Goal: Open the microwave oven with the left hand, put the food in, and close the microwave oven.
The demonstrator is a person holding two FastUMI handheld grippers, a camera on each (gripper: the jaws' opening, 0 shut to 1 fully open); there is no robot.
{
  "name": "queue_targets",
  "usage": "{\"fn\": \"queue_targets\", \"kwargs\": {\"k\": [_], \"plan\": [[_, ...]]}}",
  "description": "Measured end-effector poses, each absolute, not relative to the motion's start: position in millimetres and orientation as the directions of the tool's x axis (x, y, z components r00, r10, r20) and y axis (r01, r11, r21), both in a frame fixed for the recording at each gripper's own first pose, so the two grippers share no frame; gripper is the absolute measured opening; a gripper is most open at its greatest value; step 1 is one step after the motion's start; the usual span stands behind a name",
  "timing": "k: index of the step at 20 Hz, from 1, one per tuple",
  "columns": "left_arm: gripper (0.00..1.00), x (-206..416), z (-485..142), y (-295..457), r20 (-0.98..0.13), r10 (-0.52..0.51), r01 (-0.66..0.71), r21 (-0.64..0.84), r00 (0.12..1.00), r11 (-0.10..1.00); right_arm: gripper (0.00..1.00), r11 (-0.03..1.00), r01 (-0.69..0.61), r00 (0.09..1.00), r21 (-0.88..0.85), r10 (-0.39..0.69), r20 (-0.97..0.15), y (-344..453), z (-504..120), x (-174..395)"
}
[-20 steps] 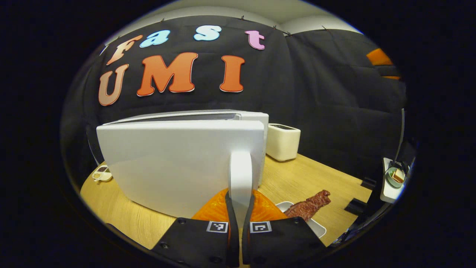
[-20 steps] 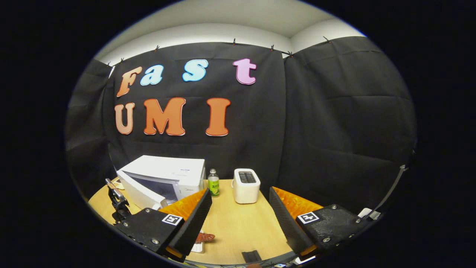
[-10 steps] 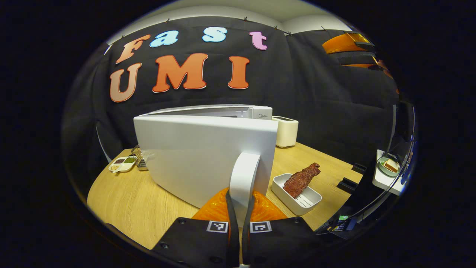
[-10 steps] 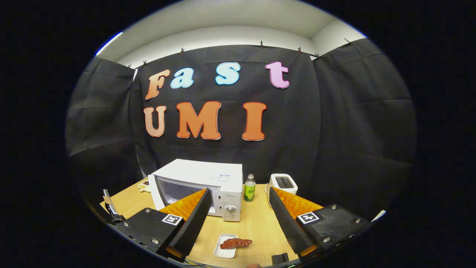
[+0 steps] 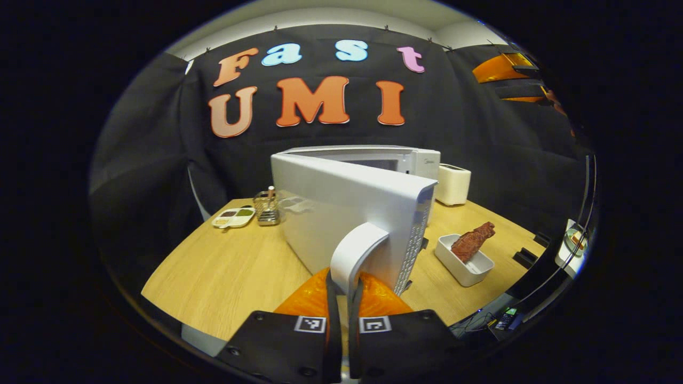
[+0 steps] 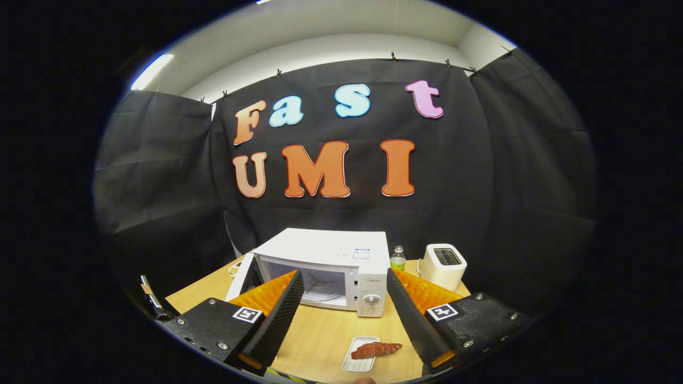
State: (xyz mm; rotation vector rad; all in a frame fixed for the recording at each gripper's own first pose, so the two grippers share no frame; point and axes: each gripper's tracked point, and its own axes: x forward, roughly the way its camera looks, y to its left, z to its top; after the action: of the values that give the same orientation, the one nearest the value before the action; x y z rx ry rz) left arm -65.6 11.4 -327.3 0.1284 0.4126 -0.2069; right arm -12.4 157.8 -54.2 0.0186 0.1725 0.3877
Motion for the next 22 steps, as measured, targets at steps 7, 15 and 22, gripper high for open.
{"fn": "queue_targets", "kwargs": {"k": [7, 15, 22], "plan": [[0.42, -85, -305, 109, -0.390, 0.002, 0.030, 0.076, 0.921, 0.997, 0.96, 0.912, -0.410, 0.899, 0.027, 0.409, -0.158, 176, -70, -6], [0.96, -110, -269, 165, -0.360, 0.138, -0.108, 0.101, 0.923, 0.989, 0.96, 0.927, -0.357, 0.912, 0.112, 0.372, -0.173, 167, -108, 19], [1.00, -99, -237, 191, -0.299, 0.210, -0.170, 0.154, 0.931, 0.973, 0.96, 0.944, -0.193, 0.931, 0.266, 0.262, -0.253, 115, -174, 45]]}}
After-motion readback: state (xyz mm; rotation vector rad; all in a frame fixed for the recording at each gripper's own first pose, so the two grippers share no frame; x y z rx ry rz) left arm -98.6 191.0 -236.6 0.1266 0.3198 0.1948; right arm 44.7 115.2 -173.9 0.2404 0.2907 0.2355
